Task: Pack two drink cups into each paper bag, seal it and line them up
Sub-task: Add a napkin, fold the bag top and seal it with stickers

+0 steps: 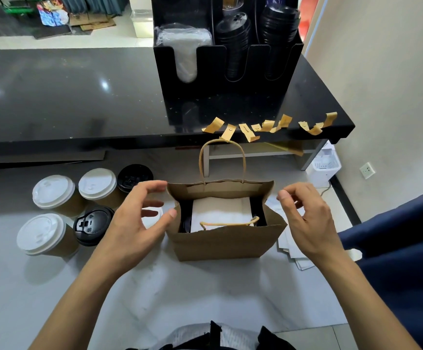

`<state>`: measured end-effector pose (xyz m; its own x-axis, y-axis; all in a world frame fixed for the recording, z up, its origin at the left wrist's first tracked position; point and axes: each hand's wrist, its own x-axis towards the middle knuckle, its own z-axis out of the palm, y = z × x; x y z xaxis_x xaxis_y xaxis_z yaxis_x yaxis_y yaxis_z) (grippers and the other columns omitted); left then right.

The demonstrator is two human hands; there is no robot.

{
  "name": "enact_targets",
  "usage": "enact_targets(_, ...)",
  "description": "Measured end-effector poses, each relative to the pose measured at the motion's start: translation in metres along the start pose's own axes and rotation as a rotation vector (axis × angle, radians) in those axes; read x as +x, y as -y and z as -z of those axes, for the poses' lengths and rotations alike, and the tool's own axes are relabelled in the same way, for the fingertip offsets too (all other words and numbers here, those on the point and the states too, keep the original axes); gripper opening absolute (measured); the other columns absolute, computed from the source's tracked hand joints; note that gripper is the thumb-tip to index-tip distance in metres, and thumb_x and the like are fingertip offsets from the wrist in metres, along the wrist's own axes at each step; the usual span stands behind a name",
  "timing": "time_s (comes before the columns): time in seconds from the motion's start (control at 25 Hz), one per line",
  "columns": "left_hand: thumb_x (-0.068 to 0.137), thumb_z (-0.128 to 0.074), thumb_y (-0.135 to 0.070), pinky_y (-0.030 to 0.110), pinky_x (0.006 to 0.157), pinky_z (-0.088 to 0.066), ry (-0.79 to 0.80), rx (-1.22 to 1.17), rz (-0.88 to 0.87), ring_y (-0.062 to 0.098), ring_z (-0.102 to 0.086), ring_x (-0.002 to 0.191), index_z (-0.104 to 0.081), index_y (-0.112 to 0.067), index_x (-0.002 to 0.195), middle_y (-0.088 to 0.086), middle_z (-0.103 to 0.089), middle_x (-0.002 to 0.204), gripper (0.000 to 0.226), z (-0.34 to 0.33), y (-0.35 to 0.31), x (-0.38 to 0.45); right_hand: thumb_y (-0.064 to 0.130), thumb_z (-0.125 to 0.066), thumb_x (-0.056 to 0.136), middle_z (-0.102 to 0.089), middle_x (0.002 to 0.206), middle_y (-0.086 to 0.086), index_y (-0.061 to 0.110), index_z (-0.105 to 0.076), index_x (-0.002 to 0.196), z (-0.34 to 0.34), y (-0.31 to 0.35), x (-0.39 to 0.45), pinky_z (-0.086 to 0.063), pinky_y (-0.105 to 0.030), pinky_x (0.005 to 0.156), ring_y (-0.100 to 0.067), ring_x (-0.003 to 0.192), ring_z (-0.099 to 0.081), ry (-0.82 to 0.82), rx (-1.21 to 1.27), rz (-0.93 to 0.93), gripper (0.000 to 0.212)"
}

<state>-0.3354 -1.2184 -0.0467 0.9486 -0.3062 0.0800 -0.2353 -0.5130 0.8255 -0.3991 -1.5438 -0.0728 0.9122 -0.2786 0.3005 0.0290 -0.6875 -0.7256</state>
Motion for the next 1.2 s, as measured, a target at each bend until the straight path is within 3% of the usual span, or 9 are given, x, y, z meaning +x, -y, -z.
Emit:
enact_targets(0.12, 0.074, -0.072, -0.064, 0.034, 0.092, -0.052, 0.071, -0.017, 0.093, 0.002, -0.06, 0.112, -0.057, -0.037, 0.118, -0.02, -0.06, 0.124, 0.053, 0.001, 0.004, -0.005, 0.049, -0.035, 0.104, -0.058, 0.099, 0.011, 0.033, -0.065, 0.086, -0.001, -0.004, -0.005, -0.04, -0.007, 0.077, -0.005, 0.097, -0.059, 0.043, 0.049, -0.008, 0.038)
enact_targets(0.24, 0.068, -0.074, -0.069, 0.026, 0.096, -0.048, 0.159, 0.029, 0.047, 0.004, -0.054, 0.122, -0.062, -0.037, 0.109, -0.023, -0.052, 0.131, 0.053, -0.001, 0.003, -0.006, 0.055, -0.033, 0.103, -0.056, 0.108, 0.017, 0.046, -0.066, 0.088, -0.003, -0.003, -0.008, -0.042, -0.011, 0.079, -0.005, 0.105, -0.059, 0.107, 0.102, -0.031, 0.037)
enact_targets(0.36, 0.073, -0.086, -0.044, 0.028, 0.098, -0.05, 0.198, 0.037, 0.038, 0.005, -0.054, 0.122, -0.063, -0.038, 0.112, -0.02, -0.051, 0.133, 0.046, -0.005, 0.004, -0.005, 0.064, -0.033, 0.101, -0.054, 0.111, 0.023, 0.055, -0.066, 0.088, -0.006, 0.0, -0.009, -0.043, -0.011, 0.078, -0.004, 0.108, -0.057, 0.157, 0.12, -0.019, 0.037)
enact_targets(0.48, 0.081, -0.083, -0.018, 0.034, 0.098, -0.051, 0.186, 0.048, 0.02, 0.005, -0.055, 0.119, -0.066, -0.033, 0.115, -0.016, -0.053, 0.132, 0.042, -0.007, 0.007, -0.004, 0.071, -0.037, 0.096, -0.051, 0.115, 0.024, 0.056, -0.068, 0.089, -0.006, -0.002, -0.01, -0.044, -0.012, 0.083, -0.006, 0.112, -0.056, 0.222, 0.109, -0.015, 0.035)
enact_targets(0.64, 0.085, -0.079, -0.015, 0.029, 0.097, -0.052, 0.159, 0.066, -0.005, 0.008, -0.056, 0.117, -0.071, -0.032, 0.11, -0.013, -0.042, 0.146, 0.031, -0.007, 0.006, -0.001, 0.072, -0.054, 0.086, -0.044, 0.135, 0.016, 0.042, -0.07, 0.098, -0.005, -0.008, -0.012, -0.044, -0.022, 0.095, -0.004, 0.121, -0.051, 0.249, 0.03, 0.001, 0.036)
enact_targets(0.8, 0.088, -0.075, -0.014, 0.028, 0.094, -0.048, 0.186, 0.102, -0.038, 0.007, -0.054, 0.119, -0.075, -0.028, 0.101, -0.021, -0.032, 0.157, 0.019, -0.008, 0.003, 0.003, 0.046, -0.066, 0.085, -0.037, 0.153, 0.018, 0.043, -0.068, 0.106, -0.004, -0.011, -0.011, -0.04, -0.028, 0.103, -0.004, 0.132, -0.045, 0.288, 0.002, 0.059, 0.022)
enact_targets(0.92, 0.089, -0.073, -0.012, 0.041, 0.097, -0.047, 0.176, 0.095, -0.041, 0.013, -0.056, 0.116, -0.073, -0.026, 0.095, -0.023, -0.047, 0.145, 0.016, -0.011, 0.004, 0.005, 0.036, -0.068, 0.087, -0.047, 0.145, 0.021, 0.048, -0.066, 0.102, -0.005, -0.014, -0.009, -0.037, -0.035, 0.108, -0.004, 0.133, -0.042, 0.255, -0.036, 0.082, 0.02)
enact_targets(1.04, 0.086, -0.077, -0.012, 0.046, 0.096, -0.048, 0.124, 0.088, -0.051, 0.015, -0.057, 0.116, -0.07, -0.03, 0.09, -0.023, -0.057, 0.131, 0.019, -0.013, 0.008, 0.007, 0.029, -0.075, 0.089, -0.057, 0.132, 0.019, 0.033, -0.074, 0.099, -0.009, -0.02, -0.009, -0.042, -0.042, 0.105, 0.005, 0.124, -0.044, 0.192, -0.043, 0.1, 0.011)
enact_targets(1.2, 0.08, -0.082, -0.017, 0.046, 0.094, -0.05, 0.063, 0.023, -0.03, 0.011, -0.059, 0.116, -0.058, -0.03, 0.088, -0.023, -0.064, 0.122, 0.029, -0.015, 0.019, 0.01, 0.028, -0.076, 0.089, -0.065, 0.12, 0.019, 0.028, -0.076, 0.104, -0.012, -0.022, -0.009, -0.046, -0.042, 0.1, -0.003, 0.116, -0.055, 0.132, -0.039, 0.107, 0.016)
